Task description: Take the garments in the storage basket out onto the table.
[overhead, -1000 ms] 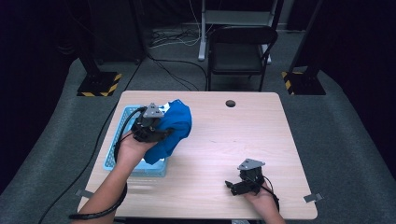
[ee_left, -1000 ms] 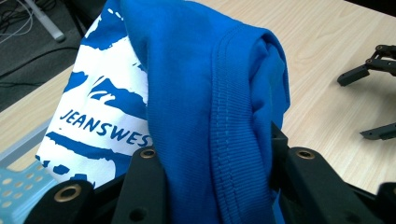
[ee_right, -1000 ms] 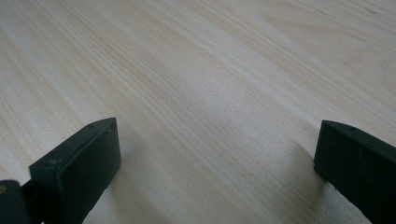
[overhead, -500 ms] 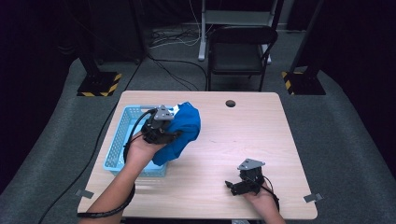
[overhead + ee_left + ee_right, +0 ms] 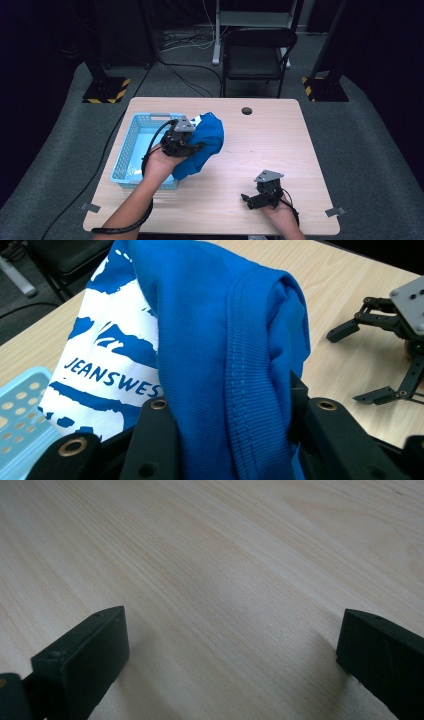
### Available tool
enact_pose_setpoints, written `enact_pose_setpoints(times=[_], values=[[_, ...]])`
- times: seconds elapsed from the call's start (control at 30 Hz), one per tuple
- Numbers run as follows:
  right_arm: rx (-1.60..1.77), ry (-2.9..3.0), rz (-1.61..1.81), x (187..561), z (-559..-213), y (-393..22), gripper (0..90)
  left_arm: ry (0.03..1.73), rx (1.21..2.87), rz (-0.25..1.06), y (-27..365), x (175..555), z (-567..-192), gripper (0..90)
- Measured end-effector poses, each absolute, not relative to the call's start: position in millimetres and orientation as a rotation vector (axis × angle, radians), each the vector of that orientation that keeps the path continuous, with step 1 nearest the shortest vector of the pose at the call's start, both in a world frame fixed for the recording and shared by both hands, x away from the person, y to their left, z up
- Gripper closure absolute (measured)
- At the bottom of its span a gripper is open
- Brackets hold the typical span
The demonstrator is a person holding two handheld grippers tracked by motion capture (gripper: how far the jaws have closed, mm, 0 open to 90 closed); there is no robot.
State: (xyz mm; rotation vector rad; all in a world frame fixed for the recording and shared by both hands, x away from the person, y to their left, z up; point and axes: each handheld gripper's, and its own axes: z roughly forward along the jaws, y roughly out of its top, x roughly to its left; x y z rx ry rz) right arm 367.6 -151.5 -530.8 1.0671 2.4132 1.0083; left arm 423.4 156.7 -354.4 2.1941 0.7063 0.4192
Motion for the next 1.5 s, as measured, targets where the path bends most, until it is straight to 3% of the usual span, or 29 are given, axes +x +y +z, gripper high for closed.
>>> enact_pose_setpoints(times=[1.5], values=[[1.062, 2.416, 1.009, 367.8, -530.8, -151.6, 0.0, 0.653, 2.240, 0.348, 101.9, 424.0, -385.4, 64.3]])
